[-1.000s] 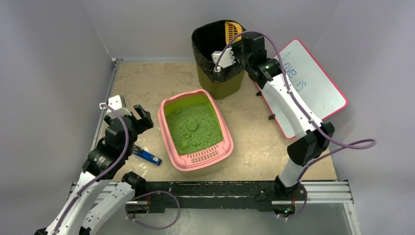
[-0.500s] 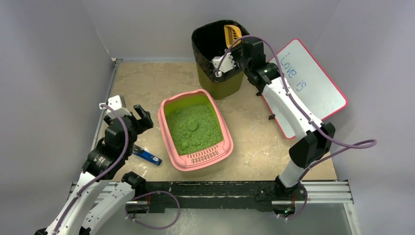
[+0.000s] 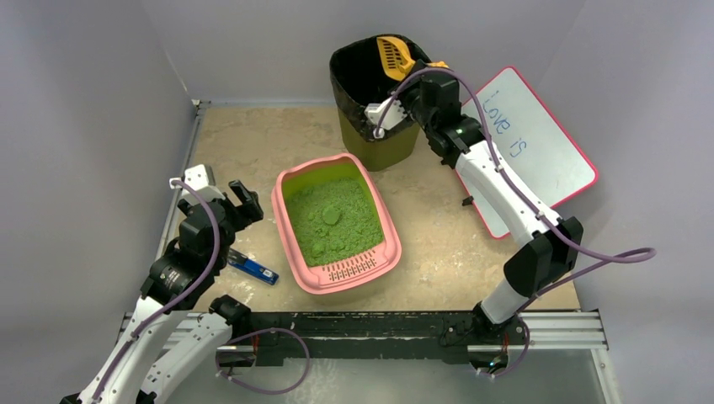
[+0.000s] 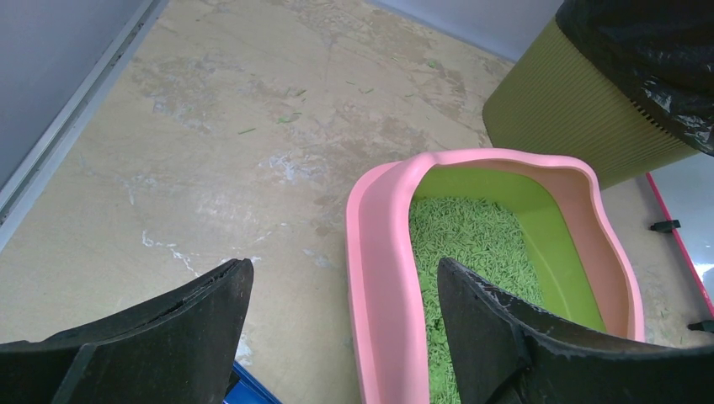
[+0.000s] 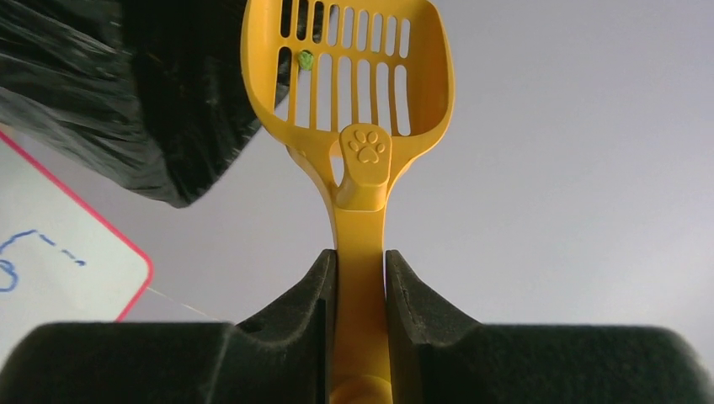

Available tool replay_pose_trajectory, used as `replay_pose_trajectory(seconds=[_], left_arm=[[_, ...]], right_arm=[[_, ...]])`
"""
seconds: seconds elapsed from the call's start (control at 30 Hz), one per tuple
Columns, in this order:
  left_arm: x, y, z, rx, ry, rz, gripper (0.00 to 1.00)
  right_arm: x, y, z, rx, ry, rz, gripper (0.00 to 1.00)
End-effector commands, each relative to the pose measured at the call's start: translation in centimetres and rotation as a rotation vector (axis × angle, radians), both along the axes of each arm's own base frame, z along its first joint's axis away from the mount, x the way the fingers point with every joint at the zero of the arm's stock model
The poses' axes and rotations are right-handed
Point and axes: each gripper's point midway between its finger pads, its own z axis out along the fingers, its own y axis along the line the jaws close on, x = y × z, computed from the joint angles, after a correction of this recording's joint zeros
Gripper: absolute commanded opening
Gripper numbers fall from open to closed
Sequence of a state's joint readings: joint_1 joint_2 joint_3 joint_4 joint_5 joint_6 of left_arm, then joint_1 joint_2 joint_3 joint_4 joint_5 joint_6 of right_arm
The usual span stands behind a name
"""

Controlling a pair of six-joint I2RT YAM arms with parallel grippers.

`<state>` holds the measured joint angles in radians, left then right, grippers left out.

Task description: Clean the litter box

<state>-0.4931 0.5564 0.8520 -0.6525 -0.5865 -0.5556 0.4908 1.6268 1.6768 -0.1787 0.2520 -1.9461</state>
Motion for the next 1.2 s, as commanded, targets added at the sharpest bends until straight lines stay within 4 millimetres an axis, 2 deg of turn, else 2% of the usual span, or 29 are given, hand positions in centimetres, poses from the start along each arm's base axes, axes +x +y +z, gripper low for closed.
replay_pose_trajectory(seconds=[0.0, 0.07, 0.1, 0.2, 0.27, 0.33, 0.37, 0.5, 0.6, 0.73, 0.83, 0.9, 1.17], left_arm=[[0.3, 0.1, 0.8, -0.006, -0.037, 0.005, 0.80], [0.3, 0.0, 0.8, -0.008, -0.038, 0.004, 0.80], [0.3, 0.0, 0.8, -0.007, -0.037, 0.003, 0.80], [0.2, 0.1, 0.8, -0.008, -0.037, 0.004, 0.80], [0.2, 0.1, 0.8, -0.010, -0.039, 0.004, 0.80], [0.2, 0.0, 0.8, -0.010, -0.037, 0.002, 0.80], [0.2, 0.0, 0.7, -0.010, -0.036, 0.002, 0.80], [0.3, 0.0, 0.7, -0.008, -0.033, 0.002, 0.80], [0.2, 0.0, 0.7, -0.010, -0.035, 0.005, 0.80], [0.3, -0.1, 0.6, -0.011, -0.033, 0.002, 0.80], [0.3, -0.1, 0.6, -0.011, -0.030, 0.000, 0.80], [0.4, -0.2, 0.5, -0.010, -0.028, -0.001, 0.80], [0.6, -0.4, 0.3, -0.003, -0.016, -0.009, 0.79]], right_arm=[[-0.9, 0.0, 5.0, -0.113, -0.149, 0.035, 0.00], [-0.8, -0.2, 2.9, -0.141, -0.086, 0.023, 0.00], [-1.0, -0.3, 2.6, -0.139, -0.091, 0.023, 0.00], [-1.8, 0.0, 3.6, -0.096, -0.147, 0.057, 0.00], [-2.1, 0.8, 2.4, -0.085, -0.122, 0.111, 0.00], [-2.0, 0.6, 1.2, -0.095, -0.075, 0.102, 0.00], [-2.1, 0.5, 1.2, -0.082, -0.065, 0.099, 0.00], [-2.5, 0.4, 4.4, 0.021, -0.121, 0.100, 0.00], [-2.6, -0.7, 6.8, 0.071, -0.168, 0.033, 0.00], [-3.2, -2.6, 6.7, 0.193, -0.126, -0.067, 0.00], [-3.9, -3.6, 5.9, 0.333, -0.086, -0.121, 0.00], [-4.5, -4.1, 6.2, 0.444, -0.071, -0.147, 0.00], [-7.1, -4.8, 7.1, 0.854, 0.032, -0.218, 0.00]])
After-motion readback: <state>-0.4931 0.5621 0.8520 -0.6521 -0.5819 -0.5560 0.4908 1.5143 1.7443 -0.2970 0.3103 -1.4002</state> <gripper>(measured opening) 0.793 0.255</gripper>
